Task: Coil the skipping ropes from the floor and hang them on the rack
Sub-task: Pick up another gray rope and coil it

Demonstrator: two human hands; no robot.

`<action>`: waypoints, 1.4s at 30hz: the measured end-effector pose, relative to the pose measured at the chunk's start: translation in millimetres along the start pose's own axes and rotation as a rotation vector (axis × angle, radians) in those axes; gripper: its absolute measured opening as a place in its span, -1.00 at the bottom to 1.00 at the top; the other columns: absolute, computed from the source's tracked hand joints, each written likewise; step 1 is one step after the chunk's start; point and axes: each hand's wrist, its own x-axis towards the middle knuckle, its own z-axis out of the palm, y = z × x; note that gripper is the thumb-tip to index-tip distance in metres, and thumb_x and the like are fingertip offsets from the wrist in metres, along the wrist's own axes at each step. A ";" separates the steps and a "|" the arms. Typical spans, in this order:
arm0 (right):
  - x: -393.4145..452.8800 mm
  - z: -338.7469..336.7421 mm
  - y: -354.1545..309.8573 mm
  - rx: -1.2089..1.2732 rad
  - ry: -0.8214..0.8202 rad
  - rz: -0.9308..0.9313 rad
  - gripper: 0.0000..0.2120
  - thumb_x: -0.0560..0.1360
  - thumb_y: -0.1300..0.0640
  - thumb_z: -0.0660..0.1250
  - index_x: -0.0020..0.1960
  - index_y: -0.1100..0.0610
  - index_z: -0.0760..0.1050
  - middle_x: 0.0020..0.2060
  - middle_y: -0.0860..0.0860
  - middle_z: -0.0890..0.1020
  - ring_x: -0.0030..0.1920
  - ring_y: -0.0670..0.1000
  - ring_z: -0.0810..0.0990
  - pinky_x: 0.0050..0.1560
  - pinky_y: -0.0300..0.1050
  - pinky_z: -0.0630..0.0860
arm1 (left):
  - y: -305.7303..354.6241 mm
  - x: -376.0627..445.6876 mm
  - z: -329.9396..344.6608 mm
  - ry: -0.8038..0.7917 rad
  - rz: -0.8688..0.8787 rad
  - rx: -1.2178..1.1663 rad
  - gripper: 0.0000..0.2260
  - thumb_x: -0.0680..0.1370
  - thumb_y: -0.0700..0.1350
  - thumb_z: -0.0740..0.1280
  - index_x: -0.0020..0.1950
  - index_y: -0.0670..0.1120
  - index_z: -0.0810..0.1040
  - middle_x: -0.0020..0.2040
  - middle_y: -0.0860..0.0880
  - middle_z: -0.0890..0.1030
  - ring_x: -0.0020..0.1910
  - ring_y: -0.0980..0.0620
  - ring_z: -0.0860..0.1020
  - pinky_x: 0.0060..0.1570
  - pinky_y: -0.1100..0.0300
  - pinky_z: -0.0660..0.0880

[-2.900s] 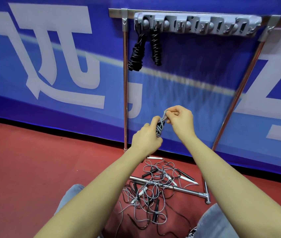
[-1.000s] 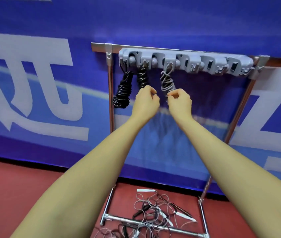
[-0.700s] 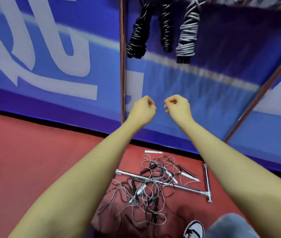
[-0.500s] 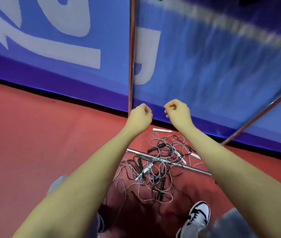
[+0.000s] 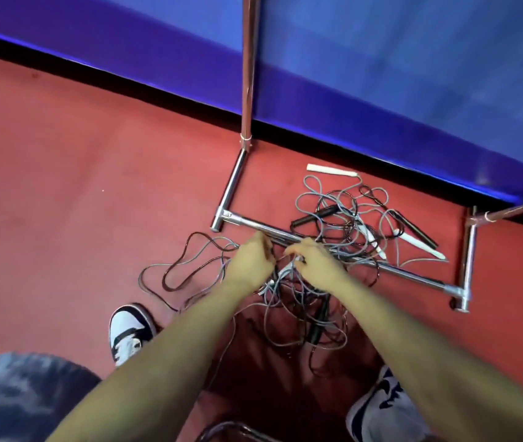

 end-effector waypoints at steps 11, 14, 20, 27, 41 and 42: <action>16.9 22.4 10.2 -0.026 0.200 -0.078 -0.88 0.48 0.23 0.29 -0.04 0.14 0.59 -0.09 0.06 0.57 0.02 0.14 0.52 0.04 -0.03 0.36 | -20.5 14.6 35.1 -0.167 0.014 0.116 -0.85 0.48 -0.13 0.32 -0.02 -0.17 0.46 0.03 -0.17 0.45 0.07 -0.18 0.46 0.05 0.04 0.43; 4.5 -5.6 -6.4 0.123 0.298 -0.113 -0.91 0.47 0.25 0.32 -0.08 0.16 0.59 -0.19 0.04 0.54 -0.10 0.11 0.51 -0.05 -0.02 0.43 | 3.1 2.9 17.6 -0.105 0.059 0.082 -0.84 0.56 -0.17 0.25 -0.22 -0.12 0.40 -0.16 -0.22 0.52 -0.13 -0.22 0.49 -0.27 0.17 0.22; -41.9 -70.7 -56.3 0.645 0.456 -0.001 -0.93 0.51 0.30 0.34 -0.03 0.30 0.55 -0.28 0.02 0.56 -0.29 -0.12 0.48 -0.25 -0.43 0.39 | 65.5 -36.6 -44.8 0.102 0.230 -0.093 -0.79 0.56 -0.13 0.31 -0.24 -0.20 0.51 -0.40 -0.09 0.49 -0.38 -0.07 0.39 -0.33 0.12 0.25; -131.6 -135.7 -101.4 0.488 0.379 -0.136 -0.84 0.53 0.28 0.30 -0.22 0.17 0.54 -0.37 0.02 0.43 -0.34 -0.09 0.33 -0.25 -0.17 0.30 | 150.4 -119.3 -116.6 0.175 0.471 -0.308 -0.85 0.55 -0.23 0.30 -0.23 -0.16 0.53 -0.43 -0.04 0.56 -0.48 0.21 0.53 -0.29 0.28 0.52; -296.7 -241.6 -186.6 0.474 0.700 -0.293 -0.76 0.56 0.18 0.28 -0.29 0.15 0.50 -0.51 0.03 0.51 -0.56 -0.17 0.39 -0.41 -0.30 0.36 | 273.6 -297.6 -204.1 0.268 0.835 -0.333 -0.89 0.60 -0.14 0.26 -0.06 -0.12 0.56 -0.22 -0.06 0.58 -0.37 0.17 0.55 -0.21 0.12 0.54; -306.9 -248.8 -191.2 0.544 0.741 -0.306 -0.77 0.56 0.19 0.27 -0.26 0.18 0.53 -0.50 0.05 0.52 -0.56 -0.16 0.40 -0.40 -0.28 0.39 | 276.4 -304.9 -205.9 0.276 0.808 -0.385 -0.89 0.61 -0.15 0.23 0.01 -0.11 0.54 -0.16 -0.04 0.54 -0.36 0.19 0.53 -0.27 0.17 0.50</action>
